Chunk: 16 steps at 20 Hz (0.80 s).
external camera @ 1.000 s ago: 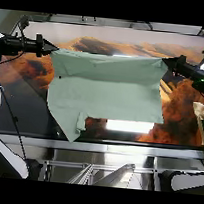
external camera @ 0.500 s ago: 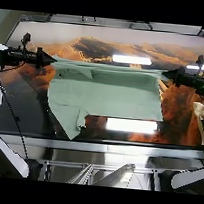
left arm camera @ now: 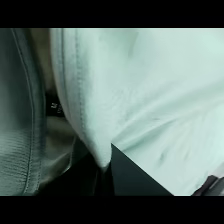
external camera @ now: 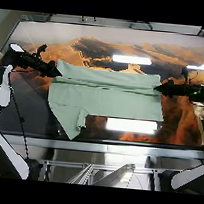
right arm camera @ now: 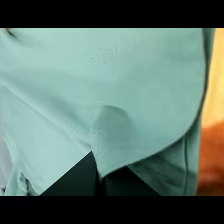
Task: Fold the shirts.
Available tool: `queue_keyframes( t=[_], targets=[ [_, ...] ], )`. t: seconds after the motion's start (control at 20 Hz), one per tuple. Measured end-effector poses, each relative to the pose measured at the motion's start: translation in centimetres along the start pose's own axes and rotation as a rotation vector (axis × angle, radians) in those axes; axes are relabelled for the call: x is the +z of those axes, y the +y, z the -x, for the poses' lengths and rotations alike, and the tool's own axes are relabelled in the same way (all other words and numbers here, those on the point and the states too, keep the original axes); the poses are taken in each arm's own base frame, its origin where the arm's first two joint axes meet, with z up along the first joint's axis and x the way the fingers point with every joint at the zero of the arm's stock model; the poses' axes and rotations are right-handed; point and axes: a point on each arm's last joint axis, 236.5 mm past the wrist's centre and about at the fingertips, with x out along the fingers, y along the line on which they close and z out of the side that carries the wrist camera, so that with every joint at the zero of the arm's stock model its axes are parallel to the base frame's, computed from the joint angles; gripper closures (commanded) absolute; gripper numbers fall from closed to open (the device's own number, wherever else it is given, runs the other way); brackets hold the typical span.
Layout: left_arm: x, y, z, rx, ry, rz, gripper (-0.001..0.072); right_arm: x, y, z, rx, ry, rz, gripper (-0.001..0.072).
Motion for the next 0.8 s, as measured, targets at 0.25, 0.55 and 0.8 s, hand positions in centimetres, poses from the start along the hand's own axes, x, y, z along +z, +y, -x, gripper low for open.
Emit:
queue_keyframes(
  t=[0.25, 0.55, 0.8],
  targets=[
    [-1.3, 0.8, -0.2, 0.047, 0.060, 0.011, 0.0179, -0.8, -0.6, -0.4, 0.003, 0.032, -0.030, 0.0422],
    [-3.6, 0.8, 3.6, 0.005, 0.139, 0.080, -0.0011, -1.2, 1.4, 4.2, 0.035, 0.041, -0.060, 0.0356],
    [-6.7, -1.2, 7.0, -0.077, 0.148, 0.135, -0.0009, -5.2, 1.5, 8.6, -0.089, 0.103, -0.055, 0.0357]
  ],
)
